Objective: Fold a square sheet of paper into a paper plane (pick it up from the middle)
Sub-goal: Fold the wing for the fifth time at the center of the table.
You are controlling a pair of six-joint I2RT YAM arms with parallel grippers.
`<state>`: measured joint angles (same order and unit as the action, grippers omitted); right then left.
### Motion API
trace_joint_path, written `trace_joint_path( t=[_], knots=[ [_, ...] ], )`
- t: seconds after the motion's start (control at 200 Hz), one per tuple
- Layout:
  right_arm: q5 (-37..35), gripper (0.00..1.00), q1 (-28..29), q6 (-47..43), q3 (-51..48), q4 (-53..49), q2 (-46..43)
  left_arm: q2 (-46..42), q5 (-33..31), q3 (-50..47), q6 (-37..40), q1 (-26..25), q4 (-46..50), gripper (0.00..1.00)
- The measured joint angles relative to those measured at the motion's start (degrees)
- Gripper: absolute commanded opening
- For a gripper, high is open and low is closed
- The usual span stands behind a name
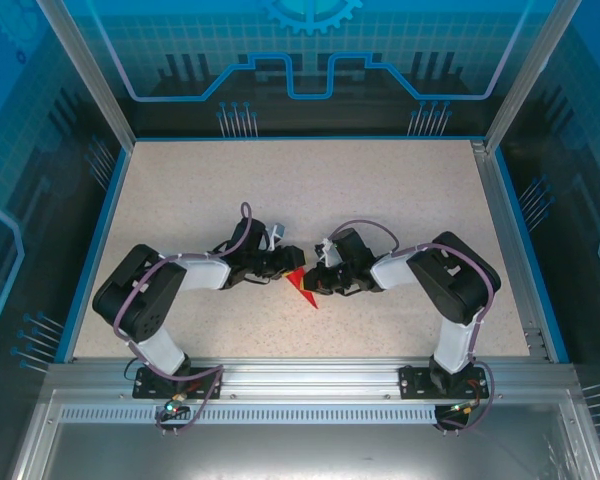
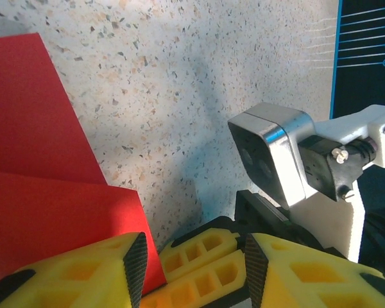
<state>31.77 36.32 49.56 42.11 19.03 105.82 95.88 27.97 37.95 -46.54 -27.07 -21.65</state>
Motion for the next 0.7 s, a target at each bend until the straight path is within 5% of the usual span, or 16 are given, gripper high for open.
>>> trace_joint_path(
  t=[0.7],
  knots=[
    [0.66, 0.07, -0.35, 0.66, 0.02, 0.15, 0.33, 0.87, -0.09, -1.38, 0.22, 0.0, -0.83, 0.47]
  ],
)
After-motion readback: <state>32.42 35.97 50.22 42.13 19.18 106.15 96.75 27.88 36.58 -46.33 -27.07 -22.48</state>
